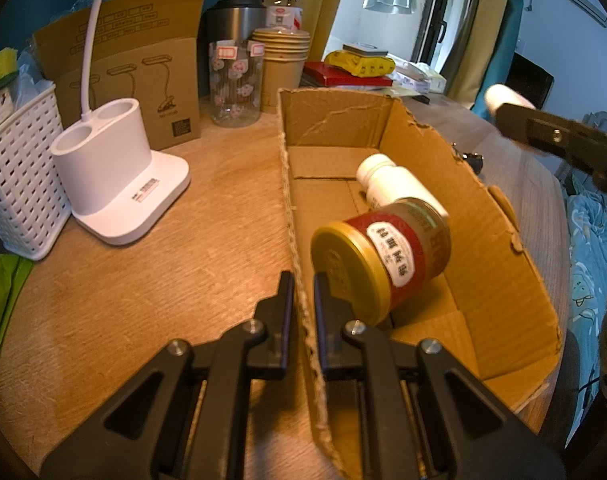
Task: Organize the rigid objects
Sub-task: 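Carry the earbud case toward the box with the right tool, then lower the white earbud case into the box and open the right tool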
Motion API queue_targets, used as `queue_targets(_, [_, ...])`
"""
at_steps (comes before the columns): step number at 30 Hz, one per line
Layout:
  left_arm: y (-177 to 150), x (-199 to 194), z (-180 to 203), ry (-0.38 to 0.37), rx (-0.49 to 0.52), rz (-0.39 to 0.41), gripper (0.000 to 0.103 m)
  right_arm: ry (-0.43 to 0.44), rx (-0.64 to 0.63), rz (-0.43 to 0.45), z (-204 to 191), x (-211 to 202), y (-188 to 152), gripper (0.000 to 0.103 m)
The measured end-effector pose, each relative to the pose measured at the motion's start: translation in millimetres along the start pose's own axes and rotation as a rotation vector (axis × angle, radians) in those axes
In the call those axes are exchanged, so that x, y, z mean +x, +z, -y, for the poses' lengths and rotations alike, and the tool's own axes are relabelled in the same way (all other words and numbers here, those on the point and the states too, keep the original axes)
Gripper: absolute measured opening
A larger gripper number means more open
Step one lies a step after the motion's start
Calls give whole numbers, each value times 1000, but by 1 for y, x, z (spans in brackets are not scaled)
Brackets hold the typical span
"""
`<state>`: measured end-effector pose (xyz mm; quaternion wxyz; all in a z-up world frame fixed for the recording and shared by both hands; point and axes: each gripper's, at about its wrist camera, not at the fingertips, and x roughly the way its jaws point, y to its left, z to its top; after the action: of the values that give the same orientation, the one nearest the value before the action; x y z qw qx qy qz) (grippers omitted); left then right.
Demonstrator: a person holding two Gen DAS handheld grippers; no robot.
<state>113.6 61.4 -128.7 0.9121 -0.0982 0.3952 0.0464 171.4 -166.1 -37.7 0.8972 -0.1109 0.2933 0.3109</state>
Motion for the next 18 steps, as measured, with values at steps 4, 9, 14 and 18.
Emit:
queue_targets(4, [0,0,0,0,0,0,10,48,-11,5,-9,7,3,60])
queue_targets(9, [0,0,0,0,0,0,10,98,-49,-14,-23,21,7,60])
queue_targets(14, [0,0,0,0,0,0,10,139,-69,-49,-30,38,10,60])
queue_targets(18, [0,0,0,0,0,0,10,171,-87,-80,-35,52,11,60])
